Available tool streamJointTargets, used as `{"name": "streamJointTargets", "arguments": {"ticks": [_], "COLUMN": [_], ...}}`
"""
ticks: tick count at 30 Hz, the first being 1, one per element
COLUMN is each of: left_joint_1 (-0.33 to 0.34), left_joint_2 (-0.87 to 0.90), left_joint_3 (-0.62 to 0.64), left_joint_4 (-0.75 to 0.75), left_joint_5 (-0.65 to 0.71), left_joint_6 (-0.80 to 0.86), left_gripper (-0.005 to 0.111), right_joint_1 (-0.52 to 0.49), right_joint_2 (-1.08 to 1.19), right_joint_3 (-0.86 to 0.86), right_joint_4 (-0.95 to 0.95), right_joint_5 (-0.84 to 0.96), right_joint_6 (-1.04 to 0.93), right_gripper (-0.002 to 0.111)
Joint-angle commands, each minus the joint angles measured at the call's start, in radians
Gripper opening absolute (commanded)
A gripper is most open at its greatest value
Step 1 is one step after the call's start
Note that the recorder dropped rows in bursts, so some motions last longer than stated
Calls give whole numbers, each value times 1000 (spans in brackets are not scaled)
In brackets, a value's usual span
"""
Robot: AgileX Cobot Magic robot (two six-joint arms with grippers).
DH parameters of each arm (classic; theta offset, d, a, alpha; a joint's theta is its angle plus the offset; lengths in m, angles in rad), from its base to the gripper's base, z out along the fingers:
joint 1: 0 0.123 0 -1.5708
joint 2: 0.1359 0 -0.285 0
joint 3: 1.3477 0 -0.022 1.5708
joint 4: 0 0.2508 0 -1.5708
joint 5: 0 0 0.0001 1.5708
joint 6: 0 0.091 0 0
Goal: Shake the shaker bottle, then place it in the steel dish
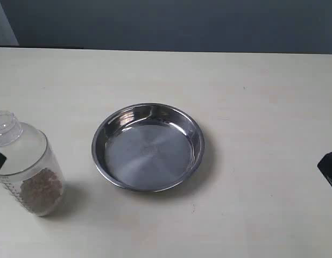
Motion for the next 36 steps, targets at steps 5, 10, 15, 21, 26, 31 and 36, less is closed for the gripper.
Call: {"name": "streamJointTargets", "arguments": {"ticks": [5,10,15,21,26,31,36], "left_joint_1": [-3,-3,-3,-3,-3,-3,-3], "left_joint_2": [-3,-3,-3,-3,-3,-3,-3], "left_joint_3": [-100,-148,-153,-153,-113,-73,-66], "left_joint_4": [81,119,300,454,486,428,423], "left_joint_5": [-48,36,41,40,99,99,-18], "left_joint_6": [-61,-125,-241,-370,-466,-515,-518], "left_gripper": [60,89,106,106,106,106,106], "right_joint_1": [-1,-1,-1,-1,-1,-1,-1], "right_joint_2": [-4,-4,-4,-4,-4,-4,-4], "right_joint_3": [2,2,2,2,2,2,2], "right_joint_4": [3,3,3,3,3,3,3], "right_joint_5": [-6,-5,-5,-5,-5,-5,-5], "right_joint_6": [-4,-4,-4,-4,-4,-4,-4], "right_gripper": [-1,-1,-1,-1,-1,-1,-1]}}
